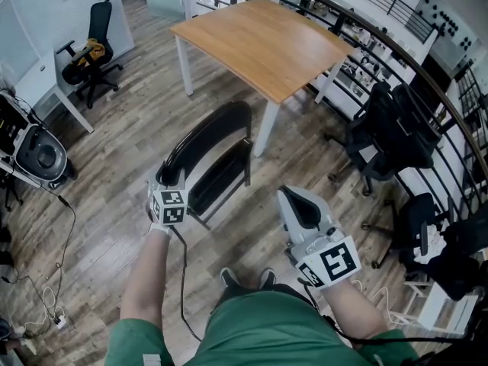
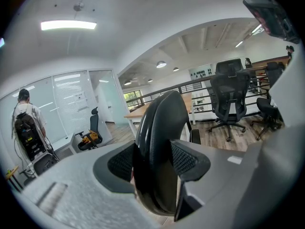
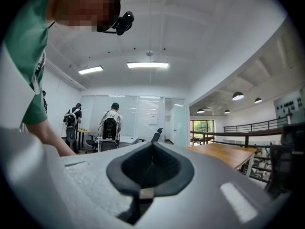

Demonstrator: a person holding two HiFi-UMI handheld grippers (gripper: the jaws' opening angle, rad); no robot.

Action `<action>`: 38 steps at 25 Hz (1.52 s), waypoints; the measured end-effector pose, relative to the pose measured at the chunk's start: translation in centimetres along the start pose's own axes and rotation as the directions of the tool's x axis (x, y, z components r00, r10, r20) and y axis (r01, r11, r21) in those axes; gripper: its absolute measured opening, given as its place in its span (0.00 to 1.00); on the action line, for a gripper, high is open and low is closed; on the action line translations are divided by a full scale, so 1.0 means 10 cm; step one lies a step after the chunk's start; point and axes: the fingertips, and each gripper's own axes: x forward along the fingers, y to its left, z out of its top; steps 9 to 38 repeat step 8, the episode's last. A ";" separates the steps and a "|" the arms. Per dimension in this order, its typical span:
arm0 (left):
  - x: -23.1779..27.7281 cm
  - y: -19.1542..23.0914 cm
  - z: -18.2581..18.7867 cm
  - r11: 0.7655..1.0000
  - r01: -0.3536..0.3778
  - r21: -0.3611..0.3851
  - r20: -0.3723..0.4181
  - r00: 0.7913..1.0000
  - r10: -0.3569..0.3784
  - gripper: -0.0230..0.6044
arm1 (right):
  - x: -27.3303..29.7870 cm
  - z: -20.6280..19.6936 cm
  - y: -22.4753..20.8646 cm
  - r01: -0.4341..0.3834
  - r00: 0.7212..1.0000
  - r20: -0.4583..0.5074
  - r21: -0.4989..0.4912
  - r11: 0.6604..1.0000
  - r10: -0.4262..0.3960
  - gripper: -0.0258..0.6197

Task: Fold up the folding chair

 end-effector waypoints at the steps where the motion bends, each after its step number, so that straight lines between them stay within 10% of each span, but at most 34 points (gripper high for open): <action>1: 0.00 0.00 0.00 1.000 0.000 -0.001 0.000 1.000 0.000 0.40 | 0.00 0.00 0.00 0.001 1.000 -0.001 0.000 1.000 -0.001 0.04; 38: -0.03 -0.06 0.04 1.000 0.005 -0.008 -0.001 1.000 -0.005 0.40 | 0.00 -0.02 0.00 0.010 1.000 -0.005 0.006 1.000 -0.010 0.04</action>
